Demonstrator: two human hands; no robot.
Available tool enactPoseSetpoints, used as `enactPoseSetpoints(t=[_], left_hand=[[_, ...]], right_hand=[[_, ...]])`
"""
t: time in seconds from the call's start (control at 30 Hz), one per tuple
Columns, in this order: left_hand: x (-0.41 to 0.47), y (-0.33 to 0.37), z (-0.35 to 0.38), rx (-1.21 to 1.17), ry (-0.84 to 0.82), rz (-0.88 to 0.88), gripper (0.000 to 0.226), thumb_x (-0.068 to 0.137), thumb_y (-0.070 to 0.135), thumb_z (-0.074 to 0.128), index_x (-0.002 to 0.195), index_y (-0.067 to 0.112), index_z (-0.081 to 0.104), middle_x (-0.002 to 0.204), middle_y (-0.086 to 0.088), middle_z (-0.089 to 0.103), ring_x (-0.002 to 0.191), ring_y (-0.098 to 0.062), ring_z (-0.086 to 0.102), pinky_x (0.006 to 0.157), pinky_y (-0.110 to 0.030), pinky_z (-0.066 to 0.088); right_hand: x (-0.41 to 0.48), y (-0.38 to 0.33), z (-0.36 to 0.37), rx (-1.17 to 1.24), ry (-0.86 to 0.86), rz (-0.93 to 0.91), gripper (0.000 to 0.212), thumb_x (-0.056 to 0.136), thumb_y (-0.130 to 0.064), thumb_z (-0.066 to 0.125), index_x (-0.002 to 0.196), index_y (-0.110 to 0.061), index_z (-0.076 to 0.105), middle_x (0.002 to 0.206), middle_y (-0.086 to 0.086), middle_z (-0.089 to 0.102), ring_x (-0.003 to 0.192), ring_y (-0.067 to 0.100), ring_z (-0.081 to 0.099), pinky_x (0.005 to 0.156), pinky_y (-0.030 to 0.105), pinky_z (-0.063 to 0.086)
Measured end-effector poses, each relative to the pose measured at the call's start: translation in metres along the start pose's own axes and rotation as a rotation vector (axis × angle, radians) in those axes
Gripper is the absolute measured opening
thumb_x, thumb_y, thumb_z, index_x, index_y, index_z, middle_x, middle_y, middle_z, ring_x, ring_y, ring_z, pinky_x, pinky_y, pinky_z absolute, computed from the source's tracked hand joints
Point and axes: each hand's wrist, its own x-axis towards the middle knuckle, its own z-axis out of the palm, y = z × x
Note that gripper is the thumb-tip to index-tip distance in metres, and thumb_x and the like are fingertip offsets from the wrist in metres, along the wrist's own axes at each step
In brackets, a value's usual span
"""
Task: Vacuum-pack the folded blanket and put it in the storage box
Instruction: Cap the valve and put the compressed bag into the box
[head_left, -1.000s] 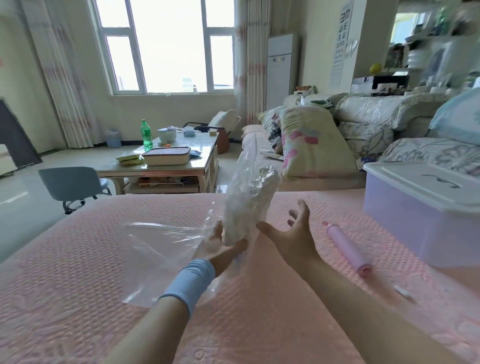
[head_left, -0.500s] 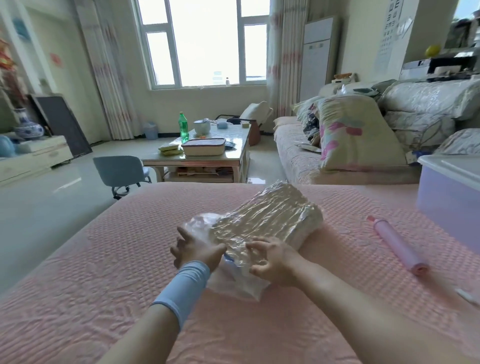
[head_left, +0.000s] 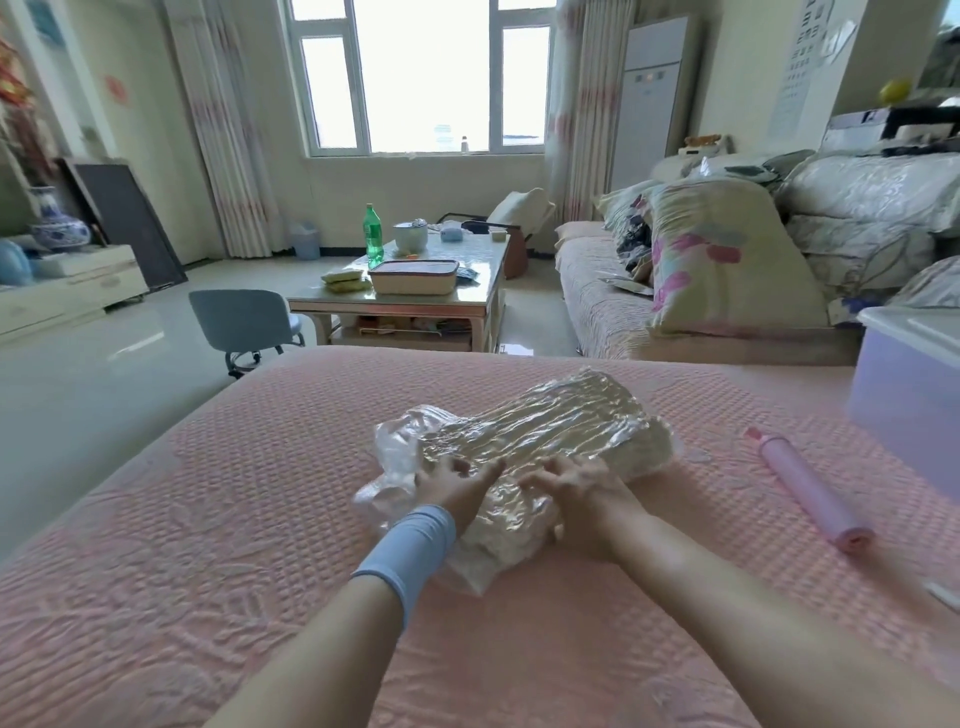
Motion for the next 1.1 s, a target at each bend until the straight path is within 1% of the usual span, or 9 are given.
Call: enactPoseSetpoints(t=[0.13,0.27,0.37,0.43,0.53,0.7,0.8,0.9,1.1], left_hand=[[0.021,-0.005,-0.021,0.321,0.061,0.003,0.049,0.081,0.067,0.055,0.103,0.023,0.058,0.121,-0.009,0.061,0.104,-0.026,0.059,0.098,-0.043,0.046],[0.019,-0.004,-0.018,0.804,0.101,-0.027,0.078,0.083,0.072,0.043,0.144,0.025,0.035,0.156,-0.008,0.027,0.143,-0.031,0.022,0.112,-0.063,0.018],[0.012,-0.012,-0.002,0.874,-0.035,0.159,0.086,0.079,0.084,0.024,0.151,0.043,-0.002,0.162,-0.001,-0.01,0.148,-0.034,-0.01,0.113,-0.066,0.001],[0.009,-0.016,0.0,0.925,-0.128,0.186,0.081,0.076,0.088,0.017,0.143,0.056,-0.014,0.16,0.003,-0.02,0.146,-0.035,-0.018,0.111,-0.066,-0.005],[0.009,-0.006,-0.007,1.018,-0.144,0.208,0.087,0.07,0.092,0.017,0.147,0.055,-0.001,0.163,-0.004,-0.005,0.148,-0.036,-0.003,0.116,-0.06,0.003],[-0.004,0.028,-0.011,1.166,-0.031,0.291,0.073,0.077,0.084,0.028,0.128,0.037,0.049,0.141,-0.003,0.049,0.128,-0.027,0.045,0.102,-0.049,0.039],[-0.019,0.044,0.012,1.106,0.044,0.428,0.06,0.085,0.075,0.034,0.128,0.037,0.049,0.137,0.001,0.053,0.123,-0.025,0.049,0.096,-0.045,0.041],[-0.04,0.052,0.047,0.918,-0.126,0.472,0.053,0.09,0.066,0.039,0.132,0.035,0.046,0.14,-0.004,0.047,0.128,-0.027,0.043,0.101,-0.043,0.036],[-0.046,0.085,0.069,1.024,-0.163,0.451,0.061,0.084,0.076,0.03,0.117,0.032,0.057,0.118,0.002,0.065,0.099,-0.02,0.059,0.08,-0.032,0.047]], right_hand=[[-0.013,-0.02,-0.004,0.073,0.053,-0.131,0.055,0.081,-0.06,0.058,0.132,-0.039,0.056,0.126,0.0,0.056,0.118,0.022,0.051,0.104,0.036,0.038],[-0.02,-0.029,-0.011,0.475,0.173,-0.189,0.03,0.084,-0.039,0.068,0.112,-0.03,0.073,0.103,-0.008,0.073,0.084,0.009,0.061,0.088,0.033,0.052],[-0.007,-0.012,-0.016,0.358,0.225,-0.067,0.051,0.083,-0.047,0.073,0.131,-0.033,0.062,0.136,-0.001,0.061,0.125,0.02,0.052,0.112,0.049,0.036],[-0.005,0.002,-0.014,0.19,-0.066,0.137,0.085,0.081,-0.075,0.056,0.153,-0.046,0.023,0.166,-0.003,0.012,0.153,0.025,0.006,0.12,0.063,0.001],[-0.008,0.011,-0.002,0.117,-0.267,0.239,0.098,0.072,-0.095,0.024,0.154,-0.05,-0.005,0.166,0.001,-0.012,0.152,0.029,-0.013,0.116,0.066,-0.009],[-0.026,0.02,-0.018,0.08,-0.079,0.147,0.085,0.065,-0.097,0.034,0.132,-0.046,0.041,0.142,-0.002,0.043,0.134,0.023,0.038,0.111,0.053,0.025],[-0.049,0.036,-0.021,0.146,-0.099,0.189,0.079,0.072,-0.091,0.039,0.136,-0.046,0.041,0.148,-0.002,0.038,0.14,0.023,0.031,0.115,0.053,0.019],[-0.072,0.043,-0.018,0.164,-0.228,0.263,0.083,0.078,-0.089,0.036,0.149,-0.047,0.029,0.161,0.002,0.025,0.15,0.025,0.018,0.119,0.053,0.014],[-0.109,0.067,-0.031,0.231,-0.214,0.196,0.072,0.083,-0.08,0.046,0.146,-0.045,0.034,0.159,-0.003,0.03,0.145,0.025,0.031,0.115,0.046,0.027]])
